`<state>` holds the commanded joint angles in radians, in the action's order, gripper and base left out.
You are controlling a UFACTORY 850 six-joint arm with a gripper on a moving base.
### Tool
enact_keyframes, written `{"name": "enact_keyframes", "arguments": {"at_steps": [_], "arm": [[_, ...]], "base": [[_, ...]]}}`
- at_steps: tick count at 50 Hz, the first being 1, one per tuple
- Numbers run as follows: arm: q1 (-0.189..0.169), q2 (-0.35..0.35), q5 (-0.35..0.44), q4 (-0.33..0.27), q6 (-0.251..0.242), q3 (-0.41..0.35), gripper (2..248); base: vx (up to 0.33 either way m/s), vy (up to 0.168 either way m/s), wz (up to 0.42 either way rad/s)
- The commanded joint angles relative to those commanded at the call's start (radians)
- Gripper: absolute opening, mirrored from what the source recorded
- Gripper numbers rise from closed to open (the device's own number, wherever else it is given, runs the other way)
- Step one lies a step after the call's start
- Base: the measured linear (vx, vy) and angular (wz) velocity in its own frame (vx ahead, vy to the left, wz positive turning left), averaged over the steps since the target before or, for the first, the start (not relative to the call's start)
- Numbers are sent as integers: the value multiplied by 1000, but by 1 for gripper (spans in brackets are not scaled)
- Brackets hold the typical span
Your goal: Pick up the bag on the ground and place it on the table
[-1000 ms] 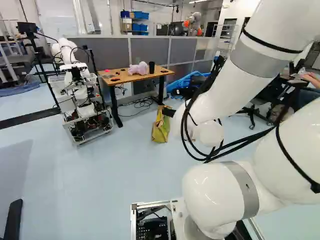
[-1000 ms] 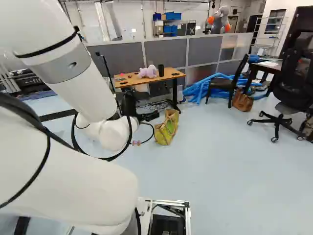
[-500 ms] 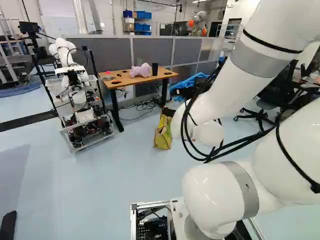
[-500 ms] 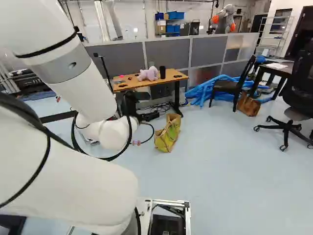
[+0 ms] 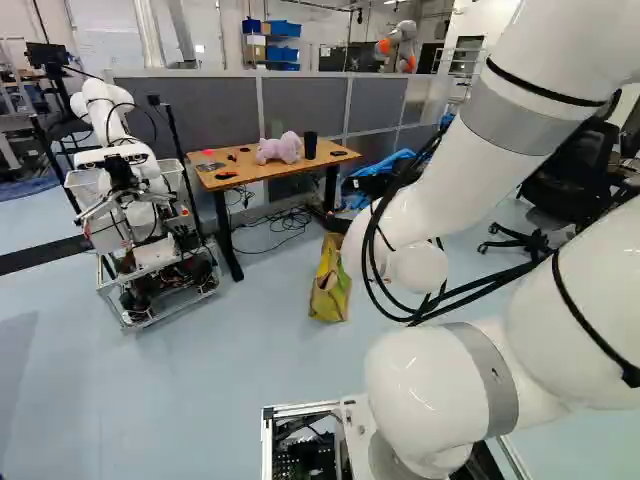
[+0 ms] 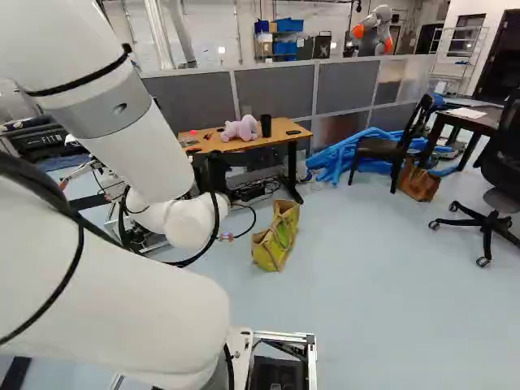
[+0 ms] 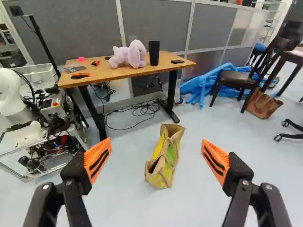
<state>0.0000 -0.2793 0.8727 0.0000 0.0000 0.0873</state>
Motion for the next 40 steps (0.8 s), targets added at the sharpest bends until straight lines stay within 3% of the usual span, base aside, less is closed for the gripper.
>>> {"name": "enact_keyframes", "arguments": {"at_steps": [16,40], "arm": [[0,0,0,0,0,0,247],[0,0,0,0,0,0,247]], "base": [[261,0,-12],[163,-41,1]]}}
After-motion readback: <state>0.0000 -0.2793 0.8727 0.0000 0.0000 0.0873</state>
